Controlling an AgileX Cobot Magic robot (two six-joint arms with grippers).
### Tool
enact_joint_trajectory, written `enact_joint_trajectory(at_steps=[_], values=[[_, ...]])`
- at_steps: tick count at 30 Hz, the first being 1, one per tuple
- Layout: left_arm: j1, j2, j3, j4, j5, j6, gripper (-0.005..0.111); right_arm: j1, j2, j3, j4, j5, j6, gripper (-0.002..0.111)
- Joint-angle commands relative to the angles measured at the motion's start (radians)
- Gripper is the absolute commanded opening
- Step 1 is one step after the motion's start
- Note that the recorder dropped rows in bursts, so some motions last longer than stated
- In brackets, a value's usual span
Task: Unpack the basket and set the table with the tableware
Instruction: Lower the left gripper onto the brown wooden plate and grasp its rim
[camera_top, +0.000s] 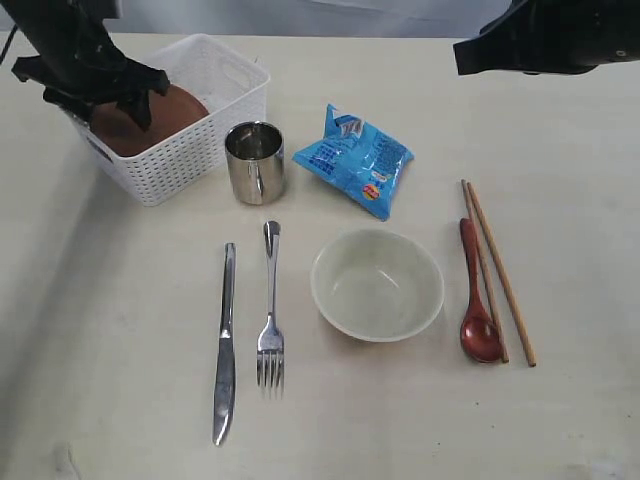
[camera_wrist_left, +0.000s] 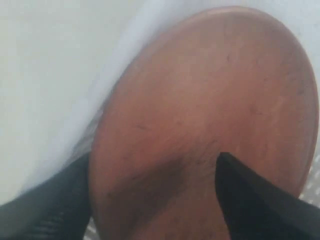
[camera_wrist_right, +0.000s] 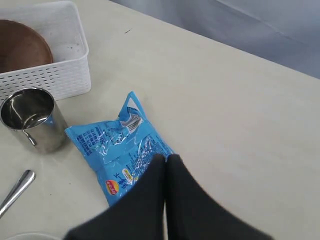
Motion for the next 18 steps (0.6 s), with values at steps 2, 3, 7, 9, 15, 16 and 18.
enact_joint_trajectory(at_steps=[2,3,7,9,15,16,18], values=[[0.002,0.001,-0.005,-0.002,-0.018,0.000,0.045,-0.006,-0.006,0.004,0.003,-0.008,-0.004,0.000],[0.002,0.001,-0.005,-0.002,-0.018,0.000,0.039,-0.006,-0.006,0.004,0.003,-0.008,-0.004,0.000],[0.002,0.001,-0.005,-0.002,-0.033,-0.007,0.006,-0.006,-0.006,0.004,0.003,-0.008,-0.004,0.000],[0.002,0.001,-0.005,-0.002,-0.043,-0.007,0.000,-0.006,-0.006,0.004,0.003,-0.008,-0.004,0.000],[0.002,-0.015,-0.005,-0.002,-0.079,-0.007,0.000,-0.006,-0.006,0.004,0.003,-0.008,-0.004,0.000],[0.002,-0.027,-0.005,-0.002,-0.083,-0.007,0.000,-0.006,-0.006,0.004,0.003,-0.008,-0.004,0.000],[0.002,-0.052,-0.005,-0.002,-0.092,-0.007,0.000,-0.006,-0.006,0.004,0.003,-0.008,-0.004,0.000]])
